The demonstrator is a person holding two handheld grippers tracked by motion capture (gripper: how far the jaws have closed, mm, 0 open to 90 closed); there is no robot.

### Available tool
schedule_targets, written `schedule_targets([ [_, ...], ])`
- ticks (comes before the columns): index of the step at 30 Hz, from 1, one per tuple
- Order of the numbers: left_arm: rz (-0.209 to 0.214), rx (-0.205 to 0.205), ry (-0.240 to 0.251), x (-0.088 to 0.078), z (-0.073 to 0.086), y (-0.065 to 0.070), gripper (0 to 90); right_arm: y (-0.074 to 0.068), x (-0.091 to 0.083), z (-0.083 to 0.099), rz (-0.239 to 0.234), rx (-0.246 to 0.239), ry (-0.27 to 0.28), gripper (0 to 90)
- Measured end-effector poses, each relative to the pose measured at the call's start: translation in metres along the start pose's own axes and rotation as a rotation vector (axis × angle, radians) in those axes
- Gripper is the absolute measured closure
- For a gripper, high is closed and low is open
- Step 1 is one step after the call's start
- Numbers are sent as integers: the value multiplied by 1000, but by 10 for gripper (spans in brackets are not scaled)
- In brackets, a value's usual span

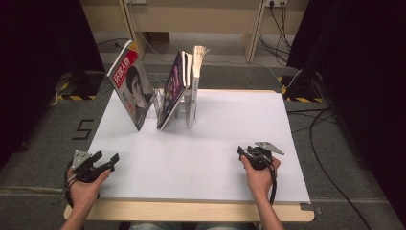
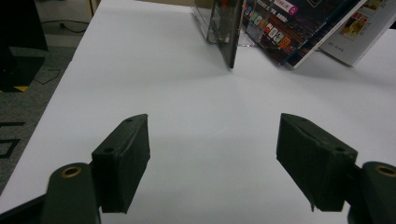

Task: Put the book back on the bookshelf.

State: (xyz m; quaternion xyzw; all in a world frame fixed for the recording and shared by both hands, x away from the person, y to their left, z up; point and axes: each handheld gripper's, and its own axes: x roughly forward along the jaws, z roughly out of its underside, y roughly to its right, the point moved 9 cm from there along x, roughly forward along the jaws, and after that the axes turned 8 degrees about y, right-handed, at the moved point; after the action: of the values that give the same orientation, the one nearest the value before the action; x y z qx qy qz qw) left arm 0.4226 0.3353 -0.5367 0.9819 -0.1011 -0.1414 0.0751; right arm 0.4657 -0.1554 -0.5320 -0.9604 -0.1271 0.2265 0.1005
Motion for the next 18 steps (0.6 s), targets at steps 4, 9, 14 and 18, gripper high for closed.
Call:
schedule_targets([
  [4,1,4,0,0,0,0,253,0,0,0,0,-2,-1,549],
  [9,0,9,-2,0,0,1,255,-1,0,1,0,-7,-2,549],
  [14,0,6,-3,0,0,0,255,-2,1,1,-6,-6,-3,549],
  [18,1,5,-4,0,0,0,256,-3,2,1,-7,-6,-2,549],
])
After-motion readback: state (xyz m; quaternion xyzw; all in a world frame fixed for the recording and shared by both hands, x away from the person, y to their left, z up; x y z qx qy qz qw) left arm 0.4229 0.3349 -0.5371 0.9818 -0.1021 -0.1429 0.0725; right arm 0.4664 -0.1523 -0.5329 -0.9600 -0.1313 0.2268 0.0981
